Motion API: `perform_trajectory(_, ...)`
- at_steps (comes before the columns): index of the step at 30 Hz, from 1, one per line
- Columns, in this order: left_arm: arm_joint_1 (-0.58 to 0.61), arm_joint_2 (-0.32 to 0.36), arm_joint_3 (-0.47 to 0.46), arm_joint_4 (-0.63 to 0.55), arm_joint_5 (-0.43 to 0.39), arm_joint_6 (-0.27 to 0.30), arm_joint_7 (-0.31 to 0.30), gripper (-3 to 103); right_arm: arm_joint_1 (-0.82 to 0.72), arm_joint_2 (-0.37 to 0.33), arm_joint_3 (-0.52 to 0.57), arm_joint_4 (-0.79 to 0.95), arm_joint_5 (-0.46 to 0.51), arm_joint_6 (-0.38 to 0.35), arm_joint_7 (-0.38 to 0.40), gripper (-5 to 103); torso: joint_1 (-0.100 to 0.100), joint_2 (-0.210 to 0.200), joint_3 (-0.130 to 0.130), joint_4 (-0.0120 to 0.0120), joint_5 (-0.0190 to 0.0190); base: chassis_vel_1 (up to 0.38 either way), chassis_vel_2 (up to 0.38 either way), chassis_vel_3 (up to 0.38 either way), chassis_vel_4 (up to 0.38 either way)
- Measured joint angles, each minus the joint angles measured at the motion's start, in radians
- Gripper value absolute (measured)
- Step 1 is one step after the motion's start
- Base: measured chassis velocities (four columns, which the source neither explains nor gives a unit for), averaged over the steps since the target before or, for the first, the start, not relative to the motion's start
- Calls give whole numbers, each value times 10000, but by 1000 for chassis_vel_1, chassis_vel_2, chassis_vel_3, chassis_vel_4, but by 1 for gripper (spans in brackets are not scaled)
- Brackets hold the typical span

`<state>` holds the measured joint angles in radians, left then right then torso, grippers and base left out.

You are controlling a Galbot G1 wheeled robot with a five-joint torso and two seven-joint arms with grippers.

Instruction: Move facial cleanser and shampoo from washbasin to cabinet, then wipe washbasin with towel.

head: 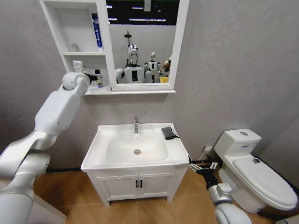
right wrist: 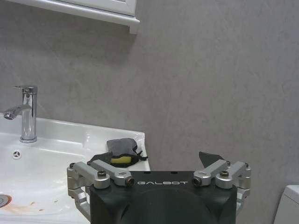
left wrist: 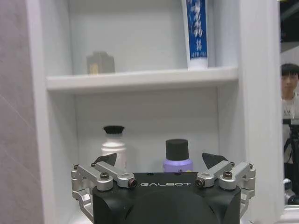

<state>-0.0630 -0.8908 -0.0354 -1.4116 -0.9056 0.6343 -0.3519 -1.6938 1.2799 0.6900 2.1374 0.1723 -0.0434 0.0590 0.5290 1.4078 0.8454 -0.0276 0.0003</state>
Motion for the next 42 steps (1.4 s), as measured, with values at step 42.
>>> perform_trajectory(42,19912,-4057,-10173,-10817,2441,-3486,3717,100,445,21,211,-599,402,42,466,100,1,-1,2,-3,2,0,0,0,0)
